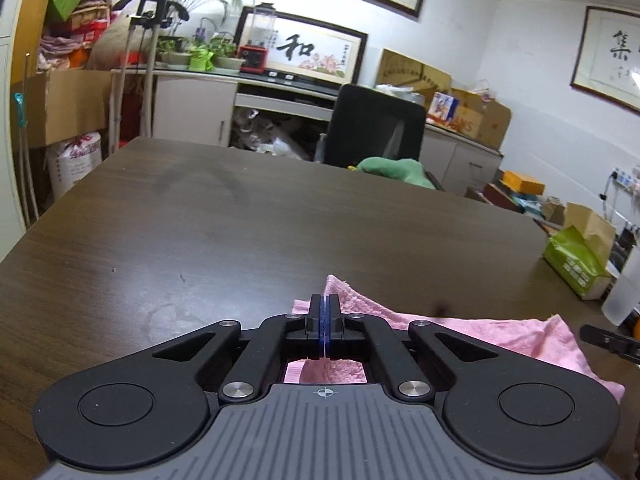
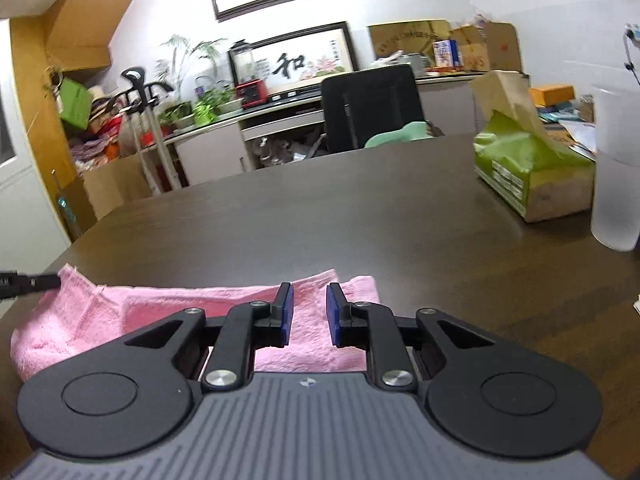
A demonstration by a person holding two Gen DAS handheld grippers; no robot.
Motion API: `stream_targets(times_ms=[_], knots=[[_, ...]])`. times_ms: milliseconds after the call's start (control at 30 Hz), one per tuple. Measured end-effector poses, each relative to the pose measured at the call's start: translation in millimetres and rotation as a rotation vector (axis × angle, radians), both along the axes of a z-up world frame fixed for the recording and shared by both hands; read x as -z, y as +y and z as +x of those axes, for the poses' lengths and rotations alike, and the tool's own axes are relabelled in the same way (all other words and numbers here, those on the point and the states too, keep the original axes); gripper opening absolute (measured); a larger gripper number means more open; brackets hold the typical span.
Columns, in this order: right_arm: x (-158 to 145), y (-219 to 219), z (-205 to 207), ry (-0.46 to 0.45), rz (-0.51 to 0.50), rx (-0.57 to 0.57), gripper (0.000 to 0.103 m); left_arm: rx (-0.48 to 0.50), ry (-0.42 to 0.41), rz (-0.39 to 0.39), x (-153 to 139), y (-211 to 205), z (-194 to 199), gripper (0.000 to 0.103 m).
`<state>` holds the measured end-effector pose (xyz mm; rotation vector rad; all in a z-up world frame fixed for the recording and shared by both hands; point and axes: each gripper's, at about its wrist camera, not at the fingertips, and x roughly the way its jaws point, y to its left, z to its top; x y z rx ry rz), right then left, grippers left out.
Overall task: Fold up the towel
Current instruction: 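Lower the held edge onto the opposite towel edge with both grippers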
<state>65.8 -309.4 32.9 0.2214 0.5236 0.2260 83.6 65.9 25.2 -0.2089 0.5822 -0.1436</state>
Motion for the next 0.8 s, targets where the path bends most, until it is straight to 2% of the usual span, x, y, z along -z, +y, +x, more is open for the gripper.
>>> stream_targets(times_ms=[67,100,133,167,367,433,500,567,633,667,700,767,800], knots=[[1.7,-3.1,3.3,0.015,0.014,-0.003,0.028,-0.001,0.008,0.005,1.4,-0.9,2.7,0.000],[2.9,-3.6,5.6,0.023,0.014,-0.010,0.039,0.000,0.011,0.004,1.8,-0.9,3.2,0.000],[4.0,-2.8,8.0,0.030,0.007,-0.022,0.062,0.001,0.013,0.003,2.1,-0.9,3.7,0.000],[4.7,-1.3,9.1,0.027,-0.005,-0.028,0.073,0.001,0.013,0.002,2.3,-0.7,3.7,0.000],[3.2,8.8,17.1,-0.007,-0.082,-0.053,0.071,0.010,0.027,-0.002,4.0,-1.3,4.8,0.000],[3.2,11.0,21.2,0.002,-0.085,-0.058,0.069,0.015,0.034,0.000,6.1,-3.0,4.9,0.000],[5.3,11.4,30.2,0.034,-0.090,-0.074,0.061,0.019,0.040,0.006,7.3,-4.8,5.6,0.000],[8.1,11.7,35.7,0.067,-0.096,-0.078,0.048,0.024,0.047,0.007,9.1,-6.1,6.3,0.000],[10.7,11.3,39.3,0.097,-0.096,-0.077,0.043,0.024,0.052,0.010,10.3,-7.2,6.8,0.000],[10.9,10.6,39.8,0.105,-0.092,-0.074,0.037,0.024,0.053,0.010,10.8,-7.4,6.8,0.000],[10.4,10.4,39.1,0.103,-0.093,-0.072,0.024,0.023,0.057,0.008,11.4,-7.1,7.2,0.000],[8.6,11.6,37.1,0.099,-0.099,-0.071,0.007,0.019,0.065,0.000,12.0,-6.0,7.9,0.000],[7.8,12.0,36.1,0.098,-0.101,-0.071,0.004,0.016,0.067,-0.006,11.7,-5.3,8.0,0.000]])
